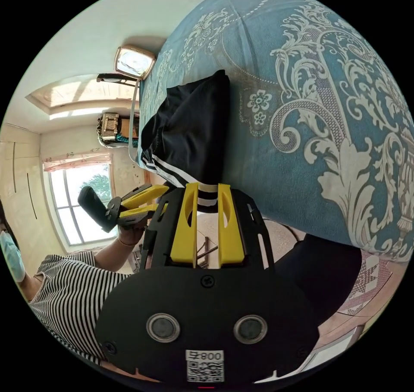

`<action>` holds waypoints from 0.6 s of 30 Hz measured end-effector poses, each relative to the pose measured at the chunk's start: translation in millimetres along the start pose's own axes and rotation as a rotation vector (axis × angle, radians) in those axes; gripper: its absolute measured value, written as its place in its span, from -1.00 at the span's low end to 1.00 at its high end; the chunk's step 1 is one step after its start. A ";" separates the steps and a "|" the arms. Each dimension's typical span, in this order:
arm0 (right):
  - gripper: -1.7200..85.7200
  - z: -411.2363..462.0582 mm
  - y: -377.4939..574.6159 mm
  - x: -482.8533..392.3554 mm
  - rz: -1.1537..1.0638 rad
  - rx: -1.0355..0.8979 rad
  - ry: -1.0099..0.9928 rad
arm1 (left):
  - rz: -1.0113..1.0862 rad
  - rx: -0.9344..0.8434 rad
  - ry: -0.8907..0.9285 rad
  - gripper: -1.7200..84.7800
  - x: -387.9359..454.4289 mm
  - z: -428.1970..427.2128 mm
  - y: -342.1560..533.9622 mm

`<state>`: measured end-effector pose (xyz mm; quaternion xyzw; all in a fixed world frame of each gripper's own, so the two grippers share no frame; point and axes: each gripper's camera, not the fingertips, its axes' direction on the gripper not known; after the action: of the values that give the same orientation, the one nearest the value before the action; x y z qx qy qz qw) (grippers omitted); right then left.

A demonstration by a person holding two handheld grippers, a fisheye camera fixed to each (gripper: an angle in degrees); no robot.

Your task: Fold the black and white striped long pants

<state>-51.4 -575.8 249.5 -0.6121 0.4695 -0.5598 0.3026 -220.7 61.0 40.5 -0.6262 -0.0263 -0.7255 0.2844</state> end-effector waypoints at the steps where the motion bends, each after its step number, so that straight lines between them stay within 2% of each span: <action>1: -0.79 4.6 1.0 10.1 0.008 -0.023 -0.003 | 0.027 -0.012 -0.012 -0.73 12.2 -4.2 -9.6; 6: -0.85 9.0 8.3 50.9 0.027 -0.049 -0.089 | 0.146 -0.054 -0.062 -0.66 59.2 -20.1 -46.8; 11: -0.88 -2.0 18.1 77.9 0.009 -0.045 -0.201 | 0.260 -0.032 -0.232 -0.63 110.4 -41.9 -79.5; 15: -0.89 -5.3 21.5 89.9 0.010 -0.036 -0.286 | 0.311 -0.061 -0.354 -0.71 136.4 -45.3 -92.8; 17: -0.88 -4.0 22.5 91.6 -0.014 -0.052 -0.249 | 0.303 -0.062 -0.492 -0.79 145.0 -50.1 -96.4; 18: -0.87 -4.8 22.7 92.5 -0.021 -0.049 -0.245 | 0.304 -0.058 -0.495 -0.80 146.0 -52.7 -96.7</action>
<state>-67.7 -668.1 267.2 -0.6880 0.4362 -0.4722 0.3368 -318.8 65.7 194.8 -0.7888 0.0198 -0.5002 0.3568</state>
